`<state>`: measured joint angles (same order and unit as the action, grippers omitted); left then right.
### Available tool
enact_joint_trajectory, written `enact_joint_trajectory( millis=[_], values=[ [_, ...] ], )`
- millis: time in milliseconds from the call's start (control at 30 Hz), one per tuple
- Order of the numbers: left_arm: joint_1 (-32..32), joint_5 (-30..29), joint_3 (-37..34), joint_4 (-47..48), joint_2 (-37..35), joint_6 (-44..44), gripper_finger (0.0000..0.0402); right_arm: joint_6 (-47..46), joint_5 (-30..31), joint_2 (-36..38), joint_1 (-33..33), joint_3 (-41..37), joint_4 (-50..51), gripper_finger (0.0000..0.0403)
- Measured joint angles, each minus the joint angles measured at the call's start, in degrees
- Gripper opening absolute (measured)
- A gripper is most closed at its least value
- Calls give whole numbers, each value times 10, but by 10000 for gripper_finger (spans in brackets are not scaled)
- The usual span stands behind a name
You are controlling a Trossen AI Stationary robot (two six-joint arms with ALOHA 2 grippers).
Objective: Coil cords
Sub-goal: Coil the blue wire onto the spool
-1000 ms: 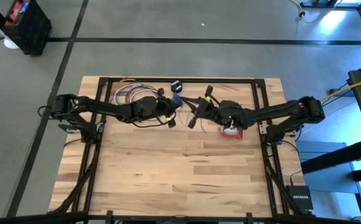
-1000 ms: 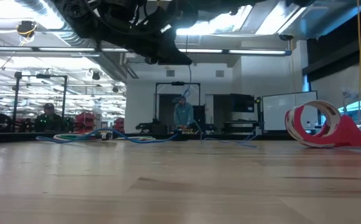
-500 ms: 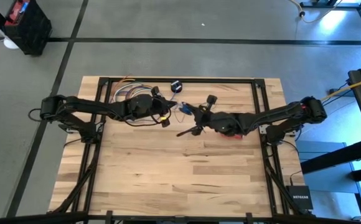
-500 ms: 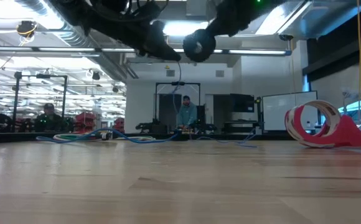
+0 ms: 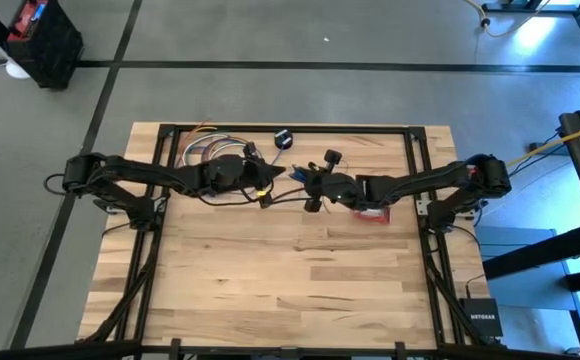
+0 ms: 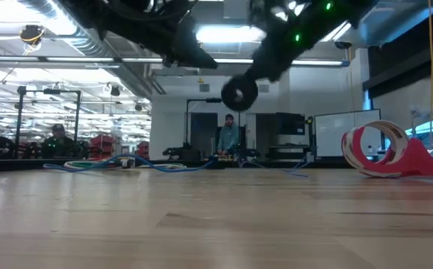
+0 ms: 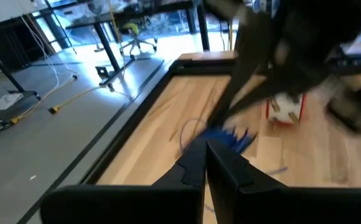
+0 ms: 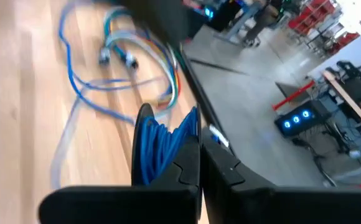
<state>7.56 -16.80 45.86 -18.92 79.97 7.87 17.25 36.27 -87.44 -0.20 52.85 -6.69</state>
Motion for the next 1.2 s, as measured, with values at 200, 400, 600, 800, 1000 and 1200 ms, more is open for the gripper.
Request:
enact_joint_trajectory(
  millis=[200, 400, 600, 800, 1000, 1200],
  values=[
    [-1, 3, 1, -16, -1, -32, 5, -6, -5, -25, -22, -1, -20, 3],
    [-1, 31, 1, 38, -1, -46, 6, -1, -8, -33, -30, 0, -43, 3],
    [7, 31, 1, 75, -1, -40, 54, 7, -13, -27, -28, 0, -51, 3],
    [2, 33, 1, 77, 3, 42, 116, -3, -58, -27, -28, 0, -76, 3],
    [-5, 32, 1, 78, 7, 122, 129, -5, -83, -27, -28, 0, -73, 3],
    [-5, 37, 1, 79, 13, 164, 129, -5, -112, -27, -28, 0, -90, 3]
  ],
)
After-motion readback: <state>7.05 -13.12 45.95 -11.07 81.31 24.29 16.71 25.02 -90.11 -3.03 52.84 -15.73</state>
